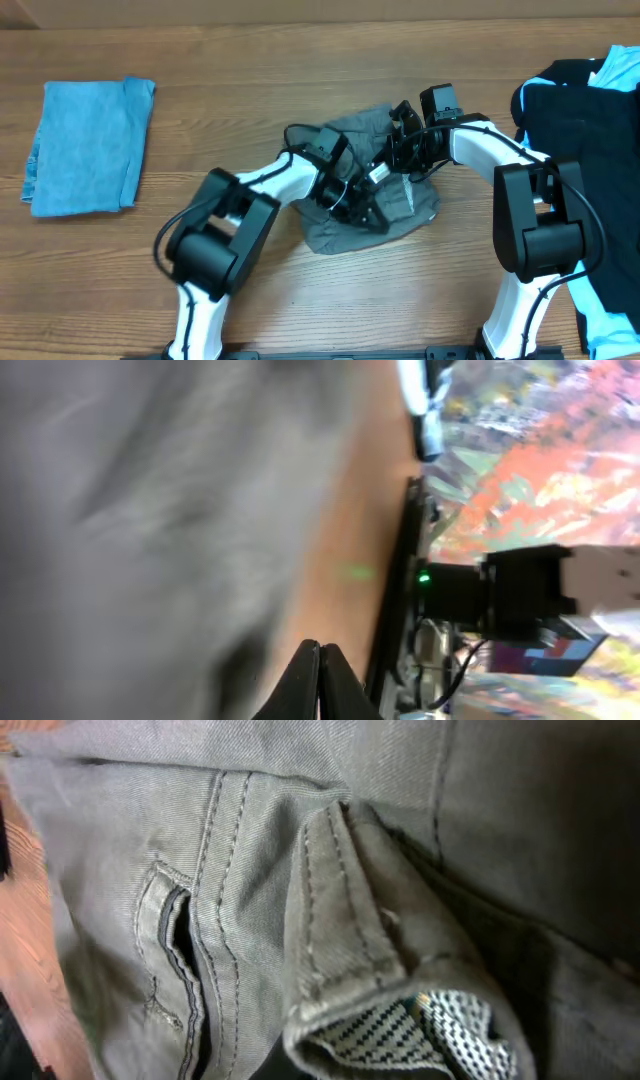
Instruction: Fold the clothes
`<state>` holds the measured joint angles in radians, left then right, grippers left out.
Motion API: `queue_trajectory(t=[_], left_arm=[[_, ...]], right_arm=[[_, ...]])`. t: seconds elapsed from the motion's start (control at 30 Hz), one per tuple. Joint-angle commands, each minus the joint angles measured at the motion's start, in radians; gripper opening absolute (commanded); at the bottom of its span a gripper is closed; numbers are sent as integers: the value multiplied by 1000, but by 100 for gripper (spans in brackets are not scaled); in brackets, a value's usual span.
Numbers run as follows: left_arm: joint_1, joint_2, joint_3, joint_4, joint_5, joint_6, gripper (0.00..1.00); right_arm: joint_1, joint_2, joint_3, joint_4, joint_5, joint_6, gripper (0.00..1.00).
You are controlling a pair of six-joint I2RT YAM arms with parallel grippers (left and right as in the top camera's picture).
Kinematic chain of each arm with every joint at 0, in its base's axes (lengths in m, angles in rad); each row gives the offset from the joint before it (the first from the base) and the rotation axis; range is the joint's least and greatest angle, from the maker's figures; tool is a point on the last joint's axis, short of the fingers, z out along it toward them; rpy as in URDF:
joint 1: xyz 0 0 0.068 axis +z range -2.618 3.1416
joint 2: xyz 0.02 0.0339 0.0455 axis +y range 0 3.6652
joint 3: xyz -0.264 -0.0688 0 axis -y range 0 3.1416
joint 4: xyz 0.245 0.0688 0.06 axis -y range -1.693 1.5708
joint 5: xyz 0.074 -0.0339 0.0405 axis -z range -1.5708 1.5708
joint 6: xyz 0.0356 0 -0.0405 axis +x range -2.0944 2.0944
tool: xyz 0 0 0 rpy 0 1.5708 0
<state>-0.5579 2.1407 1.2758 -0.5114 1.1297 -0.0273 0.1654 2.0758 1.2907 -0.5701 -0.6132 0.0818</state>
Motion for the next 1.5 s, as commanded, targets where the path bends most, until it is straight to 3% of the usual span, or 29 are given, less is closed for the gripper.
queue_trajectory(t=[0.0, 0.23, 0.67, 0.9, 1.13, 1.37, 1.47], left_arm=[[-23, -194, 4, 57, -23, -40, 4], [-127, -166, 3, 63, -252, -94, 4], [56, -166, 2, -16, -227, -47, 4], [117, -166, 2, -34, -539, -87, 4], [133, -166, 2, -15, -624, -90, 4], [142, -166, 2, -8, -624, -93, 6], [167, -172, 22, -34, -615, -90, 4]], right_arm=[[5, -17, 19, -4, 6, -3, 4], [5, -18, 21, -4, 6, -3, 4], [-64, -257, 182, -249, 10, 0, 4], [-64, -257, 120, -510, 18, -60, 4], [-64, -256, -98, -425, 22, -55, 4], [-64, -256, -334, -167, 131, 101, 4], [-64, -259, -333, -148, 81, 102, 4]])
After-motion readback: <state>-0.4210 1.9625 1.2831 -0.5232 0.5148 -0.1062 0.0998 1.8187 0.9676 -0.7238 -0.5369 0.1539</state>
